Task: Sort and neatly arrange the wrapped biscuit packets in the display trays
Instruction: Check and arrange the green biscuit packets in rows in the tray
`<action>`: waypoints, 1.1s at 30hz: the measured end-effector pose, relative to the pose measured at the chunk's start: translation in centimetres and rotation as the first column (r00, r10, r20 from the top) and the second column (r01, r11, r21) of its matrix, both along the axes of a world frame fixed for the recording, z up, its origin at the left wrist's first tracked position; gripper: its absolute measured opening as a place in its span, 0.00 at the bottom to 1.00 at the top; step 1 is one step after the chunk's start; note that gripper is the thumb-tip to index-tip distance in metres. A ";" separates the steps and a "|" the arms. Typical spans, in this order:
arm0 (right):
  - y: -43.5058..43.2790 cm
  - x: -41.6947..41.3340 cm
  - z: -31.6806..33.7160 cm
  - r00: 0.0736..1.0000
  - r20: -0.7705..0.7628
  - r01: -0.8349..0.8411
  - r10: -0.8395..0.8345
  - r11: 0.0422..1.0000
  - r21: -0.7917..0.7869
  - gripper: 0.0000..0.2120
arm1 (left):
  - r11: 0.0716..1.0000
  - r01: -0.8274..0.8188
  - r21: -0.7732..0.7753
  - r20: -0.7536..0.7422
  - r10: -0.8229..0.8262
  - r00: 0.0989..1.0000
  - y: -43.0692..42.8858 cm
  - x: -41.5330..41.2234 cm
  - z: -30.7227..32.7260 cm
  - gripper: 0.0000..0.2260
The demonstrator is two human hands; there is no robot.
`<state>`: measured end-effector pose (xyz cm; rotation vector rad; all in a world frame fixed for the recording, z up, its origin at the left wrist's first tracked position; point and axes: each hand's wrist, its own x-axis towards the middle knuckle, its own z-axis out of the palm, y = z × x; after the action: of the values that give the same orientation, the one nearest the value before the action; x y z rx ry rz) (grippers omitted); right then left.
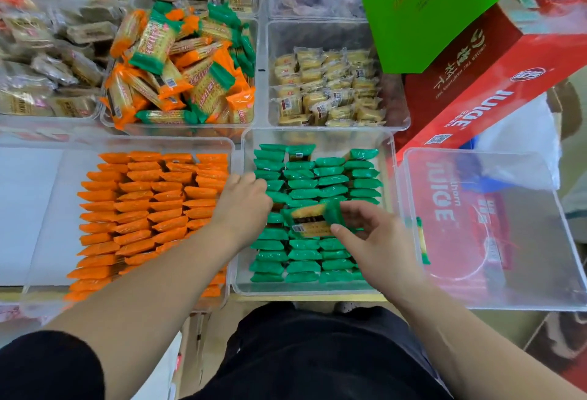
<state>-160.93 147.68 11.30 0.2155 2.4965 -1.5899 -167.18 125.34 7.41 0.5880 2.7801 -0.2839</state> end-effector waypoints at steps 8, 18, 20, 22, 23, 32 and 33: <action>-1.1 0.3 -0.7 0.934 -0.189 -0.253 0.304 0.934 0.251 0.13 | 0.998 -0.010 0.069 -0.052 0.014 0.999 -0.3 -1.3 -1.0 0.08; -5.0 -2.3 -2.5 0.867 -0.195 -0.368 0.459 0.853 0.371 0.15 | 0.938 -0.119 0.326 -0.240 0.204 0.949 -4.1 -0.9 3.5 0.11; -5.8 -2.9 -3.4 0.849 -0.144 -0.410 0.508 0.806 0.427 0.16 | 0.900 -0.179 0.397 -0.260 0.297 0.919 -5.1 -0.3 4.2 0.11; -6.4 -3.4 -4.3 0.830 -0.086 -0.452 0.551 0.756 0.473 0.16 | 0.830 -0.247 0.500 -0.247 0.410 0.878 -6.2 0.9 4.4 0.11; -6.7 -3.6 -4.8 0.820 -0.057 -0.470 0.569 0.728 0.498 0.16 | 0.788 -0.277 0.550 -0.228 0.460 0.858 -6.7 1.7 4.5 0.10; -8.1 -4.8 -8.1 0.727 0.011 -0.386 0.686 0.396 0.833 0.11 | 0.566 -0.459 0.685 -0.037 0.656 0.754 -8.0 9.9 4.6 0.12; -8.2 -4.7 -8.0 0.725 0.033 -0.394 0.688 0.376 0.839 0.11 | 0.551 -0.473 0.688 -0.021 0.666 0.746 -8.0 10.5 4.4 0.13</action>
<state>-165.62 139.53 3.27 -0.8028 2.8716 -0.1223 -156.68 117.35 11.80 -0.3361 3.1095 0.8508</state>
